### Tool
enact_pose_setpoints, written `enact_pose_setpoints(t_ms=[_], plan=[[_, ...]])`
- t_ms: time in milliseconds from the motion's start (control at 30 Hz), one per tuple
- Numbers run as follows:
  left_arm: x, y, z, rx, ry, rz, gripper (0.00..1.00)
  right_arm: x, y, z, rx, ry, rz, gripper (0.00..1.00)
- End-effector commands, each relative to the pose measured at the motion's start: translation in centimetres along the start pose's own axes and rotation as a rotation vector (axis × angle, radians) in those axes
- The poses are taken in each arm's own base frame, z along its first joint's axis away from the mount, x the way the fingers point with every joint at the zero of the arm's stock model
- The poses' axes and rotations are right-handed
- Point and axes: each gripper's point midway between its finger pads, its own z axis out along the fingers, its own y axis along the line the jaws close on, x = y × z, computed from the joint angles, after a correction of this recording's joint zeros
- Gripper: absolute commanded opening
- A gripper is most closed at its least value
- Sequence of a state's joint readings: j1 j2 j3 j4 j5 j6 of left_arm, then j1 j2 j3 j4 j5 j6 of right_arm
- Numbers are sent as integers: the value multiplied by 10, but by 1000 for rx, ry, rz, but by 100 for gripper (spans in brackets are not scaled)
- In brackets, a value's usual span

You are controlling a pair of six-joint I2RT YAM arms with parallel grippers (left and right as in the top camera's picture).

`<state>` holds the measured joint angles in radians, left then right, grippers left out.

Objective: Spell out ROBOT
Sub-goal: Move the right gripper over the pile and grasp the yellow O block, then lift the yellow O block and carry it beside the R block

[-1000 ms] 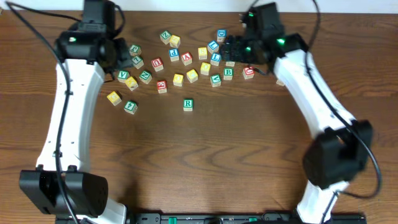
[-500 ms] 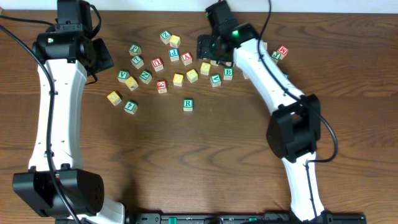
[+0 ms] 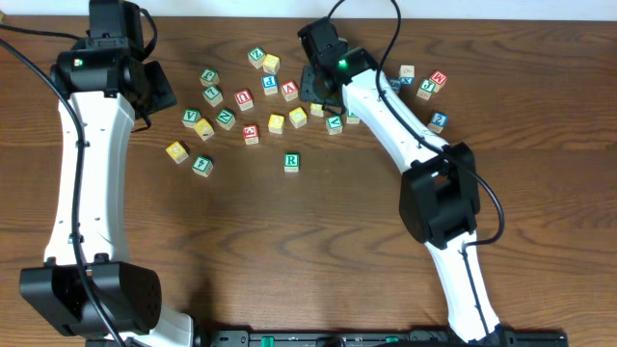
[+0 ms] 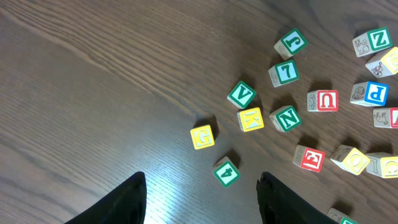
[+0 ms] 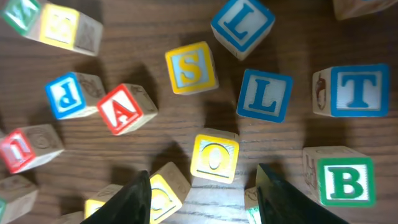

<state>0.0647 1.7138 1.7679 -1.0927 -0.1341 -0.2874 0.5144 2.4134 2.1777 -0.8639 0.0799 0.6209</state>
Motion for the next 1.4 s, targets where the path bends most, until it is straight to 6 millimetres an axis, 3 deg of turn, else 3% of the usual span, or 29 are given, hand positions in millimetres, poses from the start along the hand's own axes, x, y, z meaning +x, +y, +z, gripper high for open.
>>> enact_pose_setpoints(t_ms=[0, 600, 1033, 1367], plan=[[-1, 2, 2, -15, 1, 8, 56, 5, 1, 12, 24, 2, 3, 48], [-1, 2, 2, -15, 1, 4, 56, 18, -7, 39, 53, 33, -2, 45], [-1, 2, 2, -15, 1, 4, 56, 22, -10, 53, 64, 38, -18, 33], [-1, 2, 2, -15, 1, 4, 56, 19, -10, 49, 66, 27, -46, 19]])
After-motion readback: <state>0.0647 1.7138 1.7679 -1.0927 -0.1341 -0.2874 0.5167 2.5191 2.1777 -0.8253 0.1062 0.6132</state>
